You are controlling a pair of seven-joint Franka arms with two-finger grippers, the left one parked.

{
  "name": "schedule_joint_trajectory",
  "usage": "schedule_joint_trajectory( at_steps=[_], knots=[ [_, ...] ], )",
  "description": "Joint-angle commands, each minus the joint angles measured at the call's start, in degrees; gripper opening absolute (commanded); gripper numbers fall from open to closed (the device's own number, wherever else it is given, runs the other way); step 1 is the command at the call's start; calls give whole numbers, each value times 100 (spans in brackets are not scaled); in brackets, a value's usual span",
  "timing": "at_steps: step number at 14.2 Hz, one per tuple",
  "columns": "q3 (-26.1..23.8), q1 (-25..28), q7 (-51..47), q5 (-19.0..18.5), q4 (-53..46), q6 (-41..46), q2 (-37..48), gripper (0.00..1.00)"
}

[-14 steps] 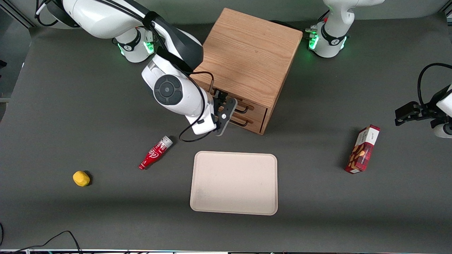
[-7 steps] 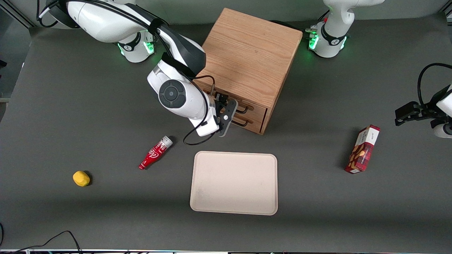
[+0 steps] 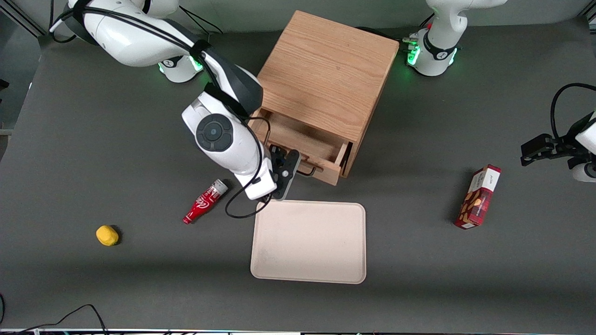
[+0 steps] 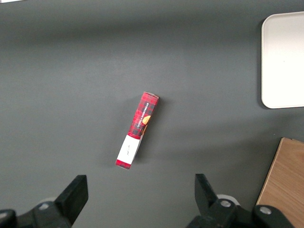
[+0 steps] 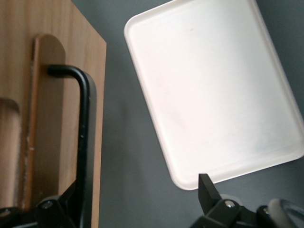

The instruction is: Open upper drawer

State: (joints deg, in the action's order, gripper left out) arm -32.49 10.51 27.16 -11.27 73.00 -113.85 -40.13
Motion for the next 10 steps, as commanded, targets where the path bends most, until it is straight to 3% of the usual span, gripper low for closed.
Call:
schedule_joint_trajectory(
  at_steps=[1, 10],
  knots=[
    [189, 48, 377, -192, -759, -57, -354, 100],
    [744, -66, 545, -165, -910, -1191, -390, 100]
  ],
)
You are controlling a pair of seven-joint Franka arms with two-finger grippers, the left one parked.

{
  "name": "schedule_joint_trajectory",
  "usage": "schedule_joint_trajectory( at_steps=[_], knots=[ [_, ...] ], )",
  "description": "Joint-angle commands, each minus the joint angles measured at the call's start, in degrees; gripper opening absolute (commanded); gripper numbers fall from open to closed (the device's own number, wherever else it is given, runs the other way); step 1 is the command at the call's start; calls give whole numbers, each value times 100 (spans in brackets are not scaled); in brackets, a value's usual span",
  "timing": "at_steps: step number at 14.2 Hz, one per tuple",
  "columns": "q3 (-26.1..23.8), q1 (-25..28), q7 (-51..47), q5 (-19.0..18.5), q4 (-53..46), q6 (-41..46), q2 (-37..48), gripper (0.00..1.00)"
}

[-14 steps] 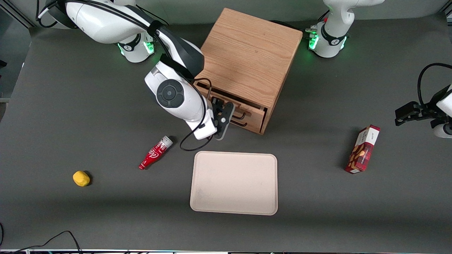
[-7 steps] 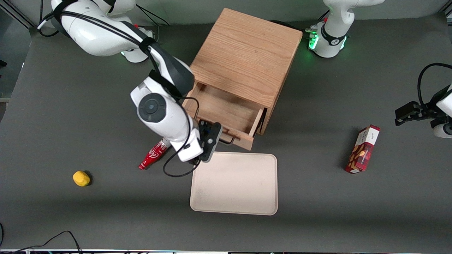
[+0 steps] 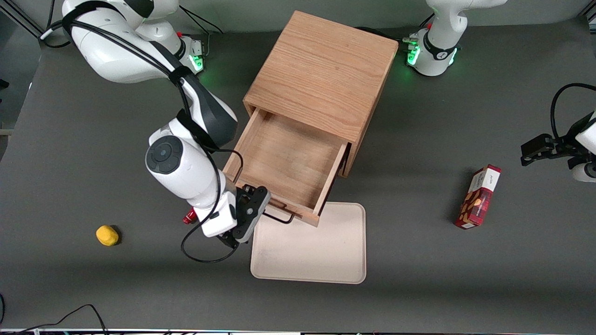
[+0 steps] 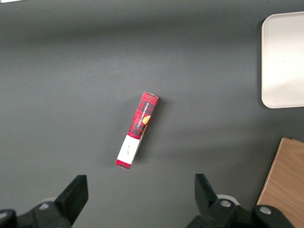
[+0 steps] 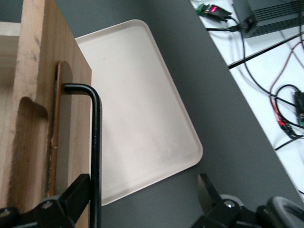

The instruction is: Open upper drawer

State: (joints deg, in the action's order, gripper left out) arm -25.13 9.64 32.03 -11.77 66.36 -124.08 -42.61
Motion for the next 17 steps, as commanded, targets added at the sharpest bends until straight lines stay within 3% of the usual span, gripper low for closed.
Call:
schedule_joint_trajectory(
  at_steps=[1, 4, 5, 6, 9, 11, 13, 15, 17],
  knots=[
    [8, -32, 32, -107, -246, -204, -143, 100],
    [-35, -50, -388, 190, -229, -126, -29, 100],
    [-18, -50, -1000, 558, -202, 49, 180, 100],
    [-18, -50, -1554, 631, -150, 172, 409, 100],
    [-27, -68, -3312, 623, -123, 1215, 1164, 100],
    [52, -382, -3721, 614, -18, 2199, 1805, 100],
    [786, -586, -3538, 562, 209, 2825, 2587, 100],
    [1648, -630, -3213, 561, 911, 2837, 3387, 100],
    [2002, -883, -3203, 605, 1526, 2627, 3959, 100]
  ],
)
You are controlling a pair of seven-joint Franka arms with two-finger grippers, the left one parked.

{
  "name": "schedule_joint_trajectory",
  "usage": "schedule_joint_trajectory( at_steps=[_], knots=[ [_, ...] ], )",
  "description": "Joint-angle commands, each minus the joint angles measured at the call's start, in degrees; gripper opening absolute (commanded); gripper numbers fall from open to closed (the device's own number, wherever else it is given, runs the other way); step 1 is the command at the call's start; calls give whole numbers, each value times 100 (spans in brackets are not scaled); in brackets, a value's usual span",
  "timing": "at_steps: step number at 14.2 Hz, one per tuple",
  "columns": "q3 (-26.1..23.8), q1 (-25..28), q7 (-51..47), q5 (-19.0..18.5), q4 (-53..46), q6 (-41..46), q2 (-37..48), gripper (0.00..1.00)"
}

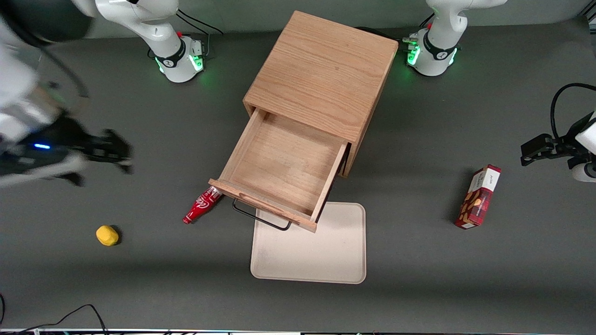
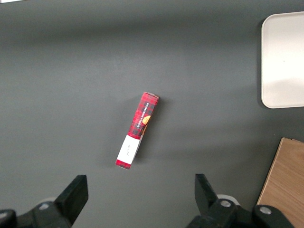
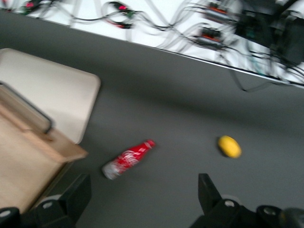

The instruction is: Open upper drawer

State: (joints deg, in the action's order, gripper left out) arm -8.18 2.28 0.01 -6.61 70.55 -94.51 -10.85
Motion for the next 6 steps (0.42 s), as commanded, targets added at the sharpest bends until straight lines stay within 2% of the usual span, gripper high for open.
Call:
schedule_joint_trajectory(
  at_steps=[1, 4, 6],
  knots=[
    [352, -315, -10, 107, 1502, -610, 1082, 100],
    [834, -483, 16, 440, 1673, -500, 1252, 100],
    [967, -492, 16, 511, 1551, -446, 1165, 100]
  ],
)
